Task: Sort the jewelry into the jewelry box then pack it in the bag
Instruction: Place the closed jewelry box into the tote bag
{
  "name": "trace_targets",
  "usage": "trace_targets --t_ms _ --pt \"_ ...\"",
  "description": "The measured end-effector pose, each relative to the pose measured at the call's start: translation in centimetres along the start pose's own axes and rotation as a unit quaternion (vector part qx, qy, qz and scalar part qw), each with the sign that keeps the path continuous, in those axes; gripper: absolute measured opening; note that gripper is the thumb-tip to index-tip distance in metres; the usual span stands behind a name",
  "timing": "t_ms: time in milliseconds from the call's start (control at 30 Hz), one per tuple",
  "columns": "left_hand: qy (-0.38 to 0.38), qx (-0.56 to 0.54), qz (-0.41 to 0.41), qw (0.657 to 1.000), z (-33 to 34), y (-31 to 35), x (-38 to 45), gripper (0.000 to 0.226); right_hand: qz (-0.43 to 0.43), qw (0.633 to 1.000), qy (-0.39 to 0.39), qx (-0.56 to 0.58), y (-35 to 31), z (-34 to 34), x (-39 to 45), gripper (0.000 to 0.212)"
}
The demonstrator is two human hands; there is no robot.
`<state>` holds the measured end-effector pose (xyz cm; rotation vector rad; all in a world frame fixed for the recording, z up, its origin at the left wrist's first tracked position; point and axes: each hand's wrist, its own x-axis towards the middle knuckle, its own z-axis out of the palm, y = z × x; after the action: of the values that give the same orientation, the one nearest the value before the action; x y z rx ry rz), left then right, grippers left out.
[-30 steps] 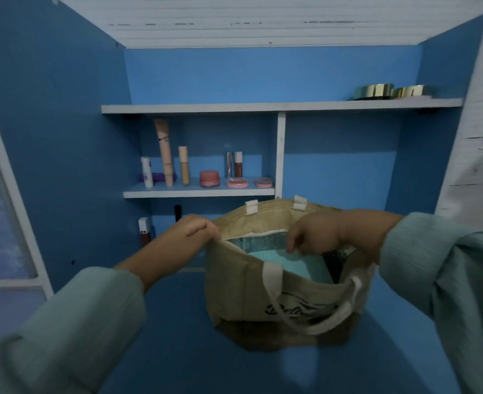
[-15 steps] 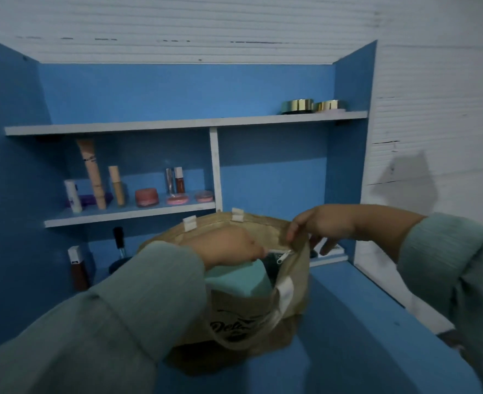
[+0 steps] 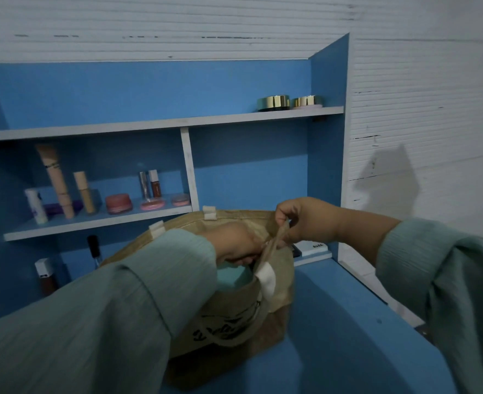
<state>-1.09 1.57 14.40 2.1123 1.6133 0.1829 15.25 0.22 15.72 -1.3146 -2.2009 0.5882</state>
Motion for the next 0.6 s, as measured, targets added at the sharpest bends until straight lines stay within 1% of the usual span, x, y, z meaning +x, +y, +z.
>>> trace_targets --t_ms 67,100,133,200,233,267,333,433,467,533,600 --pt "0.021 0.090 0.022 0.995 -0.5 -0.1 -0.2 0.024 -0.006 1.000 0.008 -0.020 0.0 0.0 0.0 0.034" --pt "0.025 0.111 0.027 0.993 -0.6 -0.3 -0.2 0.024 -0.007 0.999 0.010 -0.034 0.2 0.0 0.1 0.035" --pt "0.016 0.135 0.028 0.990 -0.6 -0.3 -0.2 0.023 -0.006 0.999 0.012 -0.046 0.3 -0.1 0.0 0.036" --pt "-0.027 0.217 0.003 0.976 -1.0 -0.3 -0.7 0.021 0.001 0.998 0.010 -0.065 0.6 -0.1 -0.1 0.040" --pt "-0.052 0.236 -0.012 0.970 -1.2 -0.4 -0.8 0.024 0.005 0.997 0.009 -0.073 0.7 -0.1 -0.2 0.041" --pt "-0.081 0.246 -0.024 0.966 -1.7 -0.4 -1.0 0.028 0.008 0.997 0.009 -0.078 0.8 -0.1 -0.3 0.042" --pt "-0.117 0.263 -0.032 0.957 -2.5 -0.6 -1.3 0.027 0.009 0.996 0.007 -0.085 0.8 0.0 -0.3 0.041" --pt "-0.128 0.266 -0.060 0.954 -2.9 -1.0 -1.0 0.017 0.007 0.997 -0.015 -0.080 0.0 0.0 -0.3 0.037" --pt "-0.129 0.271 -0.066 0.952 -2.9 -1.1 -0.9 0.016 0.009 0.997 -0.029 -0.075 -0.4 0.0 -0.4 0.042" --pt "-0.128 0.281 -0.069 0.949 -2.8 -1.2 -0.9 0.016 0.011 0.996 -0.050 -0.078 -1.0 -0.1 -0.6 0.062" --pt "-0.136 0.301 -0.065 0.942 -2.5 -0.8 -1.3 0.019 0.018 0.994 -0.055 -0.094 -1.2 -0.1 -0.9 0.069"
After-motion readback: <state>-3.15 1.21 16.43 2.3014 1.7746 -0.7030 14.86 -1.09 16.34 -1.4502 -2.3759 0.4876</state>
